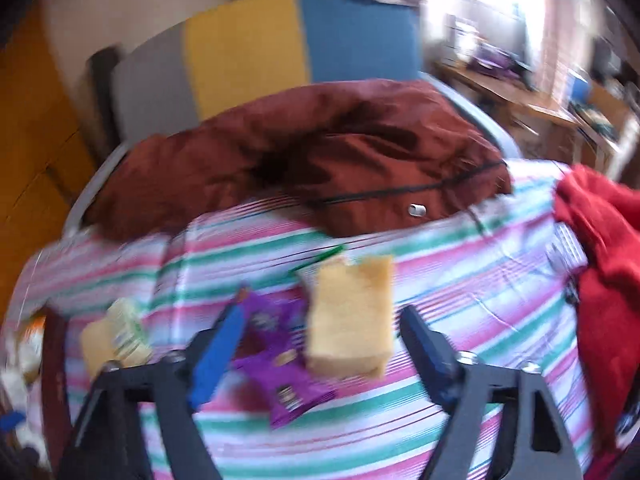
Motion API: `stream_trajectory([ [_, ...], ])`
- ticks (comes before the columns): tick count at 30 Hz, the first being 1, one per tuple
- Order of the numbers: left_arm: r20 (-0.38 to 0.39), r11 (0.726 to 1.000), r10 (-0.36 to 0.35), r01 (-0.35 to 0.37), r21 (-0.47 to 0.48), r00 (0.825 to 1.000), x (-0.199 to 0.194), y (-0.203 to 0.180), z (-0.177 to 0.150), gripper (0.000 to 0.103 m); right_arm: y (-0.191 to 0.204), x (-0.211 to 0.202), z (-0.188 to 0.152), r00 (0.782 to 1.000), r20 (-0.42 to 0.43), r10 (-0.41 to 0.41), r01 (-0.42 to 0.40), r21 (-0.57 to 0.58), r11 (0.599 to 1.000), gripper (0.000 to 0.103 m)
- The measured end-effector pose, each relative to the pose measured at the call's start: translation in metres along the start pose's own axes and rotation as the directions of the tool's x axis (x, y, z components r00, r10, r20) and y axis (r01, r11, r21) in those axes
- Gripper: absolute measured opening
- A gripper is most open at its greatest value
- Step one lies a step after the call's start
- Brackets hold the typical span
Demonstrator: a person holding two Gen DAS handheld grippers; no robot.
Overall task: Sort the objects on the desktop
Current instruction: 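Grasp the purple candy packet with the right tool while the left tool grasps a yellow sponge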
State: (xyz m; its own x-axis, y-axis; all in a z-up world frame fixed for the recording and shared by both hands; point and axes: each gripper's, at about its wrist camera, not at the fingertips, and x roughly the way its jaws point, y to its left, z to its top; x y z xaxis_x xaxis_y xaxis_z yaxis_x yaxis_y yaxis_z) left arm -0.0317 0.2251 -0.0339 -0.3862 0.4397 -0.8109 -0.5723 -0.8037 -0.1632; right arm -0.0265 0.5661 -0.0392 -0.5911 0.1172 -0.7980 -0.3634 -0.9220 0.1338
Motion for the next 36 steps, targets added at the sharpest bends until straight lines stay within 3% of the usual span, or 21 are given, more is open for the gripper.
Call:
stream_trajectory([
  [3, -0.006, 1.0, -0.001, 0.001, 0.005, 1.0, 0.005, 0.0, 0.004, 0.069, 0.011, 0.012, -0.009, 0.996, -0.076, 0.04, -0.044, -0.045, 0.998, 0.071],
  [7, -0.023, 1.0, -0.005, 0.005, 0.005, 1.0, 0.013, -0.002, 0.008, 0.069, 0.018, 0.046, -0.019, 0.987, -0.159, -0.007, -0.012, -0.114, 0.993, 0.071],
  [14, -0.047, 1.0, 0.003, -0.002, 0.025, 0.999, 0.029, -0.002, 0.021, 0.077, 0.013, 0.07, -0.024, 0.979, -0.188, -0.075, 0.048, -0.145, 0.988, 0.072],
  [16, -0.05, 0.999, 0.018, -0.016, 0.042, 0.999, 0.035, -0.003, 0.028, 0.083, 0.014, 0.07, -0.024, 0.979, -0.189, -0.08, 0.052, -0.152, 0.987, 0.065],
  [17, -0.051, 0.998, 0.034, -0.032, 0.05, 0.998, 0.039, -0.003, 0.031, 0.083, 0.016, 0.07, -0.025, 0.977, -0.195, -0.086, 0.054, -0.164, 0.985, 0.05],
  [18, -0.048, 0.997, 0.049, -0.046, 0.057, 0.998, 0.042, -0.002, 0.035, 0.083, 0.019, 0.074, -0.026, 0.971, -0.22, -0.09, 0.05, -0.181, 0.982, 0.044],
  [22, -0.063, 0.997, 0.063, -0.06, 0.057, 0.996, 0.059, 0.004, 0.049, 0.083, 0.024, 0.075, -0.03, 0.967, -0.236, -0.097, 0.045, -0.218, 0.975, 0.044],
  [26, -0.099, 0.985, 0.09, -0.074, 0.156, 0.991, 0.079, -0.006, 0.059, 0.084, 0.024, 0.074, -0.031, 0.966, -0.241, -0.089, 0.037, -0.212, 0.977, 0.043],
  [31, -0.145, 0.948, 0.121, -0.071, 0.31, 0.982, 0.105, -0.018, 0.067, 0.087, 0.025, 0.07, -0.033, 0.965, -0.256, -0.064, 0.01, -0.207, 0.978, 0.043],
  [36, -0.188, 0.927, 0.135, -0.057, 0.371, 0.973, 0.126, -0.016, 0.075, 0.087, 0.029, 0.068, -0.036, 0.963, -0.263, -0.053, -0.007, -0.223, 0.975, 0.043],
])
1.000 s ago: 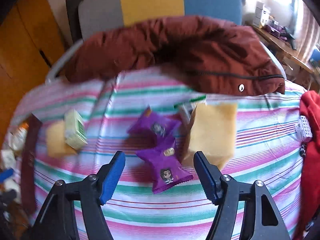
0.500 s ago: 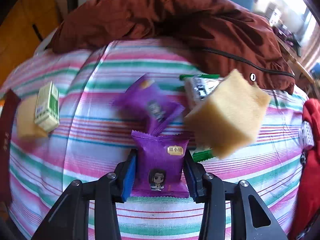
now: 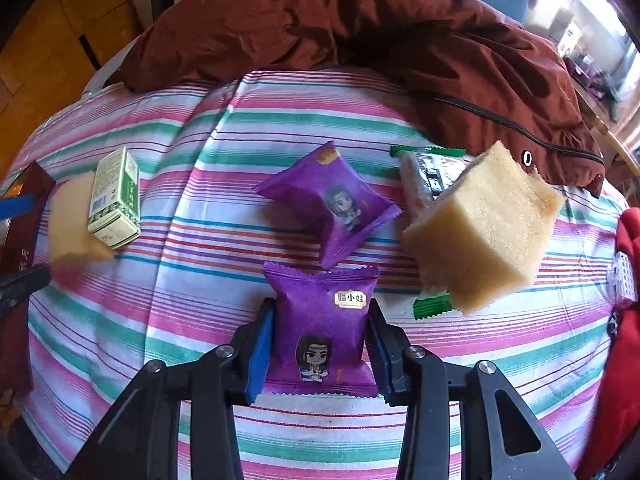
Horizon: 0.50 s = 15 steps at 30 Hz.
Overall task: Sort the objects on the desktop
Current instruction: 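Grasp the purple candy packet with the right tool while the left tool grasps a yellow sponge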
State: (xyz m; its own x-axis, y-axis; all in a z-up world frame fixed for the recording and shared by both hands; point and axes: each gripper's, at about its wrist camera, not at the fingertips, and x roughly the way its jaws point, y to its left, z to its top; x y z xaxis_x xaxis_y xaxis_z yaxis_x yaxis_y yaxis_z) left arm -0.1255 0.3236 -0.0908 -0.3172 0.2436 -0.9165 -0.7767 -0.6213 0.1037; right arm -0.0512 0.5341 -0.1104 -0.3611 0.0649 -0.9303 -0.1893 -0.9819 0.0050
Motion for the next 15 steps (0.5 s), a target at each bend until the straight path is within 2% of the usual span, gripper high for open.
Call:
stream_trajectory([
  [3, -0.01, 1.0, -0.004, 0.004, 0.029, 1.0, 0.006, 0.003, 0.005, 0.087, 0.001, 0.0, -0.001, 1.0, -0.001, 0.003, -0.003, -0.004, 1.0, 0.043],
  [7, -0.026, 0.998, -0.033, 0.034, 0.06, 0.999, 0.014, 0.002, 0.011, 0.094, 0.001, -0.001, -0.004, 1.0, -0.003, 0.006, -0.006, -0.005, 1.0, 0.043],
  [15, -0.042, 0.991, -0.04, 0.045, 0.128, 0.998, 0.023, -0.013, 0.012, 0.094, -0.004, -0.003, -0.009, 1.0, 0.001, 0.016, -0.016, 0.018, 1.0, 0.045],
])
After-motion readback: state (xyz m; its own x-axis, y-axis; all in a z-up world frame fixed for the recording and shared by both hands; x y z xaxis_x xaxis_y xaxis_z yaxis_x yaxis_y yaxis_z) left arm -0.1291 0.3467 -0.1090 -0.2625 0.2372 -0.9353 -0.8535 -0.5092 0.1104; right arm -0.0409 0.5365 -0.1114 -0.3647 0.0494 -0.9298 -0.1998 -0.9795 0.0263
